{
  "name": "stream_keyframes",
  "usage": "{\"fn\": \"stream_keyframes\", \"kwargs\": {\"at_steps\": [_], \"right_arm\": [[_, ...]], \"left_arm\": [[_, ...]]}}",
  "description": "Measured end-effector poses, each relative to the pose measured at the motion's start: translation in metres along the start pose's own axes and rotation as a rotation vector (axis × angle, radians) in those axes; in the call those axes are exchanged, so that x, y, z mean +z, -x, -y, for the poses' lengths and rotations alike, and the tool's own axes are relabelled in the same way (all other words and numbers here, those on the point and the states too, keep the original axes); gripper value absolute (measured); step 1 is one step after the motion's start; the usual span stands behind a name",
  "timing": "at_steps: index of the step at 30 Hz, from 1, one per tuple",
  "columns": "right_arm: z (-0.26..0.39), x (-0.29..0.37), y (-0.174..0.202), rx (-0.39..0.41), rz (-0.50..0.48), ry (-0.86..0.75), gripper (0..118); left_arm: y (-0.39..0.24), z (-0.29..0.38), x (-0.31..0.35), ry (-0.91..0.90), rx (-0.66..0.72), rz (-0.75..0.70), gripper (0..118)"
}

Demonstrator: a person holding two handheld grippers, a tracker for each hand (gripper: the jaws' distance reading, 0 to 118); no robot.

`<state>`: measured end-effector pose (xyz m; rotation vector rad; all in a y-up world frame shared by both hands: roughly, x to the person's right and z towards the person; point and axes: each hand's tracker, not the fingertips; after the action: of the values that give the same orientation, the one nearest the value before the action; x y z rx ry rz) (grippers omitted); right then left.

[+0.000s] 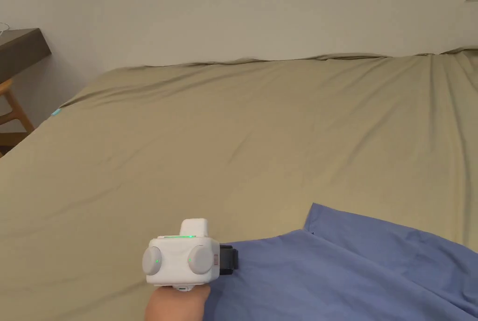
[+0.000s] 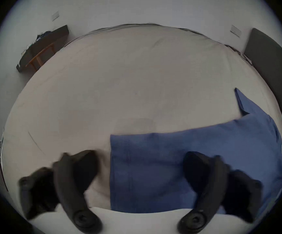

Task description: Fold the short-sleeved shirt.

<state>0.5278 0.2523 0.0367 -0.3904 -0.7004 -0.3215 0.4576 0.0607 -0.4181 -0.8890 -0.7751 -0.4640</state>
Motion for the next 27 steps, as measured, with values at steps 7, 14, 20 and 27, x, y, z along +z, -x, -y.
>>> {"fn": "stream_keyframes", "kwargs": {"at_steps": [7,14,20,27], "right_arm": [[0.004,0.010,-0.016,-0.021,0.047,0.021,2],[-0.002,0.031,-0.058,-0.002,0.169,0.025,2],[-0.007,0.038,-0.120,0.098,0.217,0.136,70],[0.058,0.024,-0.184,0.208,0.306,0.422,118]], "left_arm": [[0.007,-0.002,0.041,-0.072,0.080,0.174,3],[0.038,0.009,0.144,-0.282,0.332,0.460,3],[0.040,0.032,0.212,-0.373,0.332,0.509,3],[0.038,0.038,0.226,-0.363,0.337,0.512,3]]}}
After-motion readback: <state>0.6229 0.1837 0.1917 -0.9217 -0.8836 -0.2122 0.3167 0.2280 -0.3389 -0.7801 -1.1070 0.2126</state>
